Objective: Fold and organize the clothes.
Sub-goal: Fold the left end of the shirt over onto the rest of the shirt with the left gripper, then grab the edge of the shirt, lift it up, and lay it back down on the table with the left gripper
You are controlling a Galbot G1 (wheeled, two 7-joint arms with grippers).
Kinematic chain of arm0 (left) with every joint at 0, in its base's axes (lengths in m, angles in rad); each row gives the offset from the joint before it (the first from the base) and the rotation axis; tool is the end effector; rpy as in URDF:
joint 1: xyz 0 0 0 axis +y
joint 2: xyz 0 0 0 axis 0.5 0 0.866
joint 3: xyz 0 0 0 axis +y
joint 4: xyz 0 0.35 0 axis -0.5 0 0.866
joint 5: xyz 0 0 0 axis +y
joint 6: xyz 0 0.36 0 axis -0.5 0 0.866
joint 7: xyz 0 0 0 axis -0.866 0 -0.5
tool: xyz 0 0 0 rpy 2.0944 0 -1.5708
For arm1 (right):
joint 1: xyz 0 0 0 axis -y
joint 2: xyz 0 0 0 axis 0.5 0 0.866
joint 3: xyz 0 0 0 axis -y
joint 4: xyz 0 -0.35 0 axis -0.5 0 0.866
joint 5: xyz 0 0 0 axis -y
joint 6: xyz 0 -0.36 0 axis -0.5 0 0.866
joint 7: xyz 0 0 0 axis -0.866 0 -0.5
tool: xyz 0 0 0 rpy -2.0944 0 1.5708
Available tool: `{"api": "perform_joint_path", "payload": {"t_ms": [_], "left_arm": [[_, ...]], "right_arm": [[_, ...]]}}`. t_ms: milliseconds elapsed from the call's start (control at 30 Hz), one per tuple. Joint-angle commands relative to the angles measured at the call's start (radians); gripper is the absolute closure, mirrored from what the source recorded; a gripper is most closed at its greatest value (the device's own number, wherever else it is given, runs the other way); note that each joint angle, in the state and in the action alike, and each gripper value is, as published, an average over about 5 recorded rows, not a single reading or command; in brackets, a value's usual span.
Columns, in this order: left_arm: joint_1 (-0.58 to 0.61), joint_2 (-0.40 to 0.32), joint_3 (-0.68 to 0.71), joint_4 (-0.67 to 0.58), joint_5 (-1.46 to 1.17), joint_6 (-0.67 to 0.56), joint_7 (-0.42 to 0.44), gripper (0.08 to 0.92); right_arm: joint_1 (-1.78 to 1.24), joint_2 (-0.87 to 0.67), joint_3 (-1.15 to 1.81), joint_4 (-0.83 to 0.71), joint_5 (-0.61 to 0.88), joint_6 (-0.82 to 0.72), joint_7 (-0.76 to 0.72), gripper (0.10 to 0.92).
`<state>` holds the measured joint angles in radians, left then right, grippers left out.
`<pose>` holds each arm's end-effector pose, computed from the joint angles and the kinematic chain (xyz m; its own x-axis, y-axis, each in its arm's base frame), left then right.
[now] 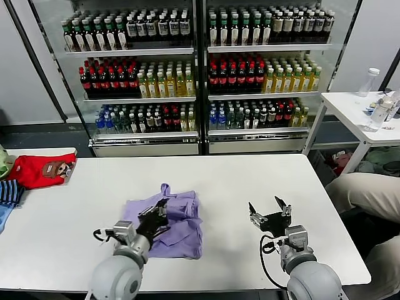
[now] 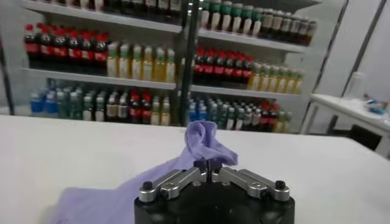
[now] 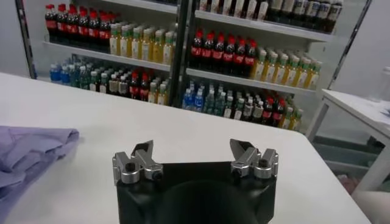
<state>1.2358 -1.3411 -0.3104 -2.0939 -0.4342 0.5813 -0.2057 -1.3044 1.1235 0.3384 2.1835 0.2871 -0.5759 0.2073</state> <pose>0.2655 -0.0255 -0.2347 -0.9202 0.2238 0.3211 0.1755 0.9692 -0.1728 0.2412 -0.0129 -0.2210 -0.9440 -0.1273 0.3044 -0.1825 0.9701 -0.1602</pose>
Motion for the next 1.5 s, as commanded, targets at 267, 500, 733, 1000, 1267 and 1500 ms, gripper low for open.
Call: {"api": "perform_joint_path", "payload": {"t_ms": [267,500,733,1000,1267,1500], "left_arm": [[-0.145,-0.116,0.084,0.144,-0.095,-0.008,-0.007,0.748],[-0.058,0.01,-0.097,-0.045,-0.08,-0.048,0.036,0.55],[0.182,0.13,-0.337,0.044,0.083,-0.08,0.124,0.342],[0.219,0.112,-0.366,0.124,0.071,-0.05,0.133,0.184],[0.193,0.102,-0.359,0.16,-0.005,-0.029,0.161,0.177],[0.171,0.086,-0.324,0.17,-0.026,-0.026,0.186,0.177]], "right_arm": [[0.002,0.004,-0.002,-0.003,-0.005,-0.001,-0.001,0.203],[0.018,-0.004,-0.001,-0.012,0.001,0.001,-0.007,0.203],[0.047,0.011,-0.02,-0.039,0.002,0.009,-0.011,0.203],[0.044,0.018,-0.026,-0.043,-0.004,0.012,-0.012,0.203],[0.039,0.015,-0.023,-0.035,-0.007,0.011,-0.013,0.203],[0.039,0.019,-0.023,-0.033,-0.011,0.01,-0.013,0.203]]}}
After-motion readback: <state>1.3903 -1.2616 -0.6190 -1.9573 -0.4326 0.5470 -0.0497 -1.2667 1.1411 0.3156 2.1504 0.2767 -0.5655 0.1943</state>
